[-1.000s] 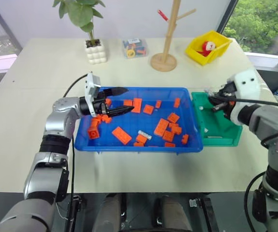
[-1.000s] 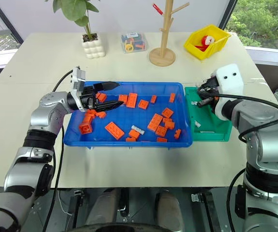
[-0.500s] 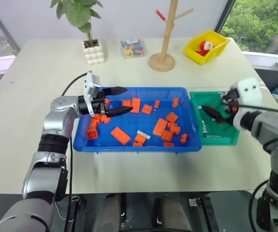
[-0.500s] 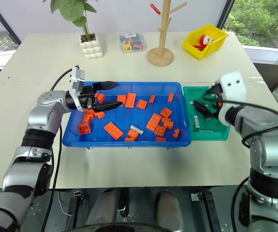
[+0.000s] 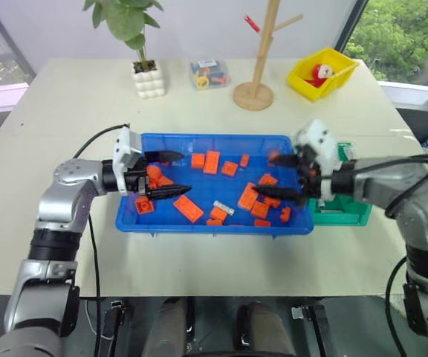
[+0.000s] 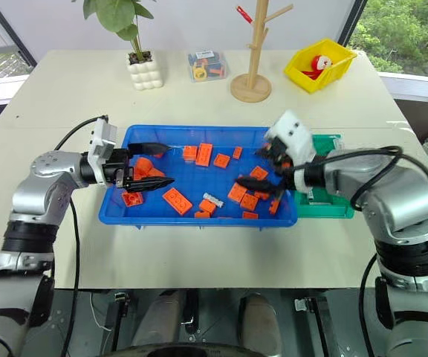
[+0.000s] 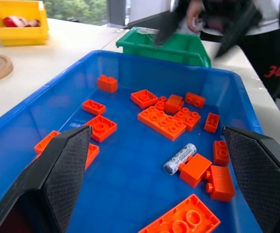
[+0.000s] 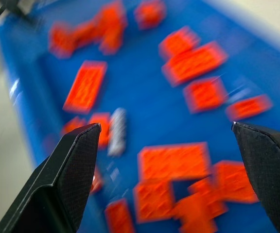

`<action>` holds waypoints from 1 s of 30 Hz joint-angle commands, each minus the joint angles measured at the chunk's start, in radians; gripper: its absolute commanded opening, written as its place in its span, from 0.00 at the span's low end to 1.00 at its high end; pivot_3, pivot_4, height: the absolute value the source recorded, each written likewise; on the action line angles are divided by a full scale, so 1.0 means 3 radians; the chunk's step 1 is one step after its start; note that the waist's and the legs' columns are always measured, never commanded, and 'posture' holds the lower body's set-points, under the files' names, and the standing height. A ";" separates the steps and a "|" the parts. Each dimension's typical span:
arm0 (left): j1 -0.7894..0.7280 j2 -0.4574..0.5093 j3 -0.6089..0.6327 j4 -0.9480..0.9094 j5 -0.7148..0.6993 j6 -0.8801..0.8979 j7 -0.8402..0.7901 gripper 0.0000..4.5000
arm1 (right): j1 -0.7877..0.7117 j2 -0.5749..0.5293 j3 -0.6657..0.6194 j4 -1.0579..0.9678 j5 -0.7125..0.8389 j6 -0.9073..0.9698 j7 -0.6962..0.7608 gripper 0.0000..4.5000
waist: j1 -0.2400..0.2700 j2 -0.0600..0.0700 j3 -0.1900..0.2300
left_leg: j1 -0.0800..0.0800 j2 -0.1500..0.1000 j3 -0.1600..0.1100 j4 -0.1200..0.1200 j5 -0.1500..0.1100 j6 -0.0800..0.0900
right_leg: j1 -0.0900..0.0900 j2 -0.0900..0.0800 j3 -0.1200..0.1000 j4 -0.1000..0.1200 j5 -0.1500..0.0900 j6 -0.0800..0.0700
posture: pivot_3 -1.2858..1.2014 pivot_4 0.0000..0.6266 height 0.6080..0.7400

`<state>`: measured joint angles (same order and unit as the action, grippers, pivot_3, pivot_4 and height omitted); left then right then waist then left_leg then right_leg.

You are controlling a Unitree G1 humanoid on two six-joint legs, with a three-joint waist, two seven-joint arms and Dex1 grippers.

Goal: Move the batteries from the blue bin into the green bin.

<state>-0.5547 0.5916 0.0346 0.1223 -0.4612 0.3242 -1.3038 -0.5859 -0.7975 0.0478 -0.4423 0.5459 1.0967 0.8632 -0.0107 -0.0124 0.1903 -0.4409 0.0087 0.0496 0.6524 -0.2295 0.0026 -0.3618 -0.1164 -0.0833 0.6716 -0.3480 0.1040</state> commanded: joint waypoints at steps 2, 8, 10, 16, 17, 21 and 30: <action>0.0176 0.0072 0.0185 -0.0405 -0.0161 0.0127 0.0206 1.00 | -0.0023 -0.0088 0.0353 0.0114 -0.0175 -0.0504 0.0302 0.99 | -0.0007 0.0000 0.0000 | 0.0001 0.0002 -0.0001 0.0001 0.0000 0.0000 | 0.0001 0.0002 0.0000 0.0000 0.0000 0.0000 | 0.52 0.24 1.00; 0.0375 0.0121 0.0266 -0.0652 -0.0251 0.0230 0.0380 1.00 | -0.0132 0.0157 0.0844 0.0527 -0.0500 -0.0961 0.0418 0.99 | -0.0005 0.0000 0.0000 | 0.0001 0.0002 -0.0001 0.0003 0.0000 0.0000 | 0.0003 0.0002 -0.0001 0.0000 0.0000 0.0000 | 0.52 0.24 1.00; 0.0424 0.0128 0.0269 -0.0718 -0.0281 0.0251 0.0429 1.00 | -0.0196 0.0249 0.0973 0.0689 -0.0634 -0.1105 0.0440 0.99 | 0.0003 0.0000 0.0000 | 0.0001 0.0002 -0.0001 0.0003 0.0000 -0.0001 | 0.0002 0.0002 -0.0001 -0.0001 0.0000 0.0000 | 0.52 0.24 1.00; 0.0539 0.0151 0.0301 -0.0862 -0.0339 0.0304 0.0545 1.00 | -0.0282 0.0391 0.1122 0.0978 -0.0866 -0.1353 0.0506 0.99 | 0.0005 0.0000 0.0000 | 0.0001 0.0001 -0.0003 0.0005 0.0000 -0.0001 | 0.0004 0.0001 -0.0003 0.0000 0.0000 0.0000 | 0.52 0.24 1.00; 0.0551 0.0156 0.0305 -0.0878 -0.0347 0.0309 0.0557 1.00 | -0.0280 0.0398 0.1131 0.0991 -0.0885 -0.1372 0.0523 0.99 | 0.0006 0.0000 0.0000 | 0.0001 0.0001 -0.0003 0.0005 0.0000 -0.0001 | 0.0004 0.0001 -0.0003 0.0000 0.0000 0.0000 | 0.52 0.24 1.00; 0.0571 0.0168 0.0312 -0.0906 -0.0373 0.0322 0.0593 1.00 | -0.0248 0.0412 0.1209 0.1038 -0.0999 -0.1476 0.0595 0.99 | 0.0000 0.0000 0.0000 | 0.0001 0.0002 -0.0003 0.0005 0.0000 -0.0001 | 0.0004 0.0001 -0.0003 0.0000 0.0000 0.0000 | 0.52 0.24 1.00; 0.0555 0.0149 0.0309 -0.0931 -0.0402 0.0321 0.0692 1.00 | -0.0229 0.0661 0.1393 0.1314 -0.1385 -0.1800 0.0552 0.99 | 0.0000 -0.0002 -0.0001 | 0.0011 0.0002 -0.0002 0.0002 0.0000 -0.0001 | 0.0012 0.0002 -0.0003 0.0000 0.0000 0.0000 | 0.52 0.24 1.00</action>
<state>-0.3868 0.6272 0.1024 -0.1211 -0.5633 0.4253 -1.1033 -0.6568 -0.6028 0.4462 -0.0499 0.1569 0.5818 1.0273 -0.0107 -0.0130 0.1899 -0.4377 0.0092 0.0491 0.6531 -0.2295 0.0023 -0.3582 -0.1160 -0.0841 0.6715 -0.3481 0.1040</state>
